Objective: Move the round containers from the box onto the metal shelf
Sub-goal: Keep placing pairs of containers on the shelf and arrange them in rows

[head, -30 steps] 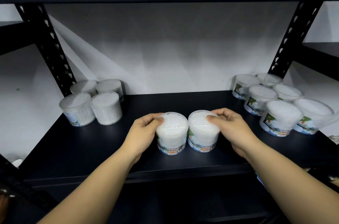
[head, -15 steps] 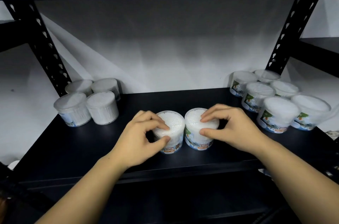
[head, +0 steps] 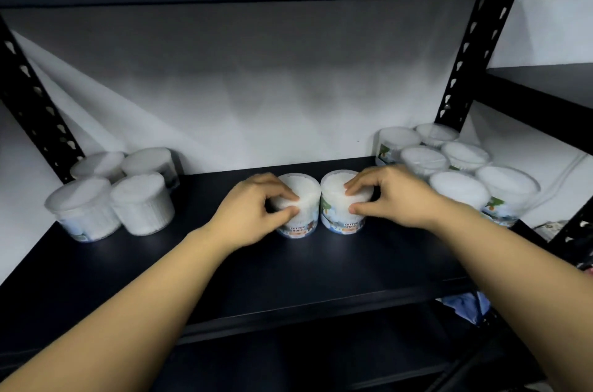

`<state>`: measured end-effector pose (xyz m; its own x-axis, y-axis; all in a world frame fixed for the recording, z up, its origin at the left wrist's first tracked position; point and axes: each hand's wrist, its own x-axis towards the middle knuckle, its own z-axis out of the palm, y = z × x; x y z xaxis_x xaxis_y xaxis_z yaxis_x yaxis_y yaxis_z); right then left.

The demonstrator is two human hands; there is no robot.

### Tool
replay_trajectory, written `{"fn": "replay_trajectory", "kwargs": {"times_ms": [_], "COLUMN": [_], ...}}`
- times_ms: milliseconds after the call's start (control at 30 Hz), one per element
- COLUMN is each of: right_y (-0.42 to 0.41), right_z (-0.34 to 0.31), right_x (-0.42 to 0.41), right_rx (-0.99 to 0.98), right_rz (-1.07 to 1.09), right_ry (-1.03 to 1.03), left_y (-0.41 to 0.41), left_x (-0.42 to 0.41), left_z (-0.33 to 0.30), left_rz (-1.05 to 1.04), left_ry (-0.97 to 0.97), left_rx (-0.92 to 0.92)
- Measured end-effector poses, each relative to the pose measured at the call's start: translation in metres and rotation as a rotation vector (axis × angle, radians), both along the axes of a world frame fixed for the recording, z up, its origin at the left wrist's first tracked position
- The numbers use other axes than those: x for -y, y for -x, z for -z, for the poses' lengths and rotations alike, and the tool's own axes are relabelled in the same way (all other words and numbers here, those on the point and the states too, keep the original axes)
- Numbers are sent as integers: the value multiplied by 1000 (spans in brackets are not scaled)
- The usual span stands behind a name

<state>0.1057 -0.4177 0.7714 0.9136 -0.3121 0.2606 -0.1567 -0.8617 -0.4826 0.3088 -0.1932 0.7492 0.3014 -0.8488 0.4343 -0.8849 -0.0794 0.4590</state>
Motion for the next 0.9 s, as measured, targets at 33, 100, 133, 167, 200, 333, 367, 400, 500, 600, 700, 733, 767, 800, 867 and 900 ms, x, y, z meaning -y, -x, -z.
{"fn": "replay_trajectory", "kwargs": {"times_ms": [33, 100, 133, 167, 200, 333, 367, 400, 500, 600, 700, 733, 767, 800, 867, 900], "right_y": [-3, -9, -12, -16, -21, -41, -45, -48, -56, -62, -64, -65, -65, -65, -66, -67], "right_z": [-2, -7, -10, -12, -14, -21, -23, -24, -24, -21, -19, -19, -19, -20, -22, -23], "right_x": [9, 27, 36, 45, 54, 84, 89, 95, 110, 122, 129, 132, 132, 133, 135, 135], "right_rx": [-17, -54, -73, -90, -103, -150, -160, -173, -179, -169, -173, -175, -174, -178, -192, -196], "right_rz": [22, 65, 81, 91, 98, 125, 126, 128, 122, 134, 139, 139, 133, 128, 117, 113], "right_ry": [14, 28, 30, 34, 37, 92, 113, 128, 141, 132, 141, 144, 147, 149, 164, 171], "left_y": [-2, -7, -10, -13, -16, -24, -26, -28, -32, -37, -39, -39, -39, -39, -40, -40], "left_x": [12, 34, 46, 57, 67, 103, 110, 117, 133, 145, 153, 155, 156, 156, 158, 158], "left_z": [-1, -4, -4, -5, -6, -10, -12, -14, -18, -19, -15, -14, -12, -12, -11, -11], "left_rz": [-3, -8, -11, -16, -23, -58, -66, -71, -94, -115, -127, -130, -130, -128, -127, -127], "left_ry": [-14, -36, -42, -46, -48, -70, -84, -95, -127, -138, -122, -114, -108, -98, -86, -86], "left_rx": [3, 9, 17, 21, 20, 27, 36, 46, 55, 55, 42, 35, 27, 21, 18, 22]}}
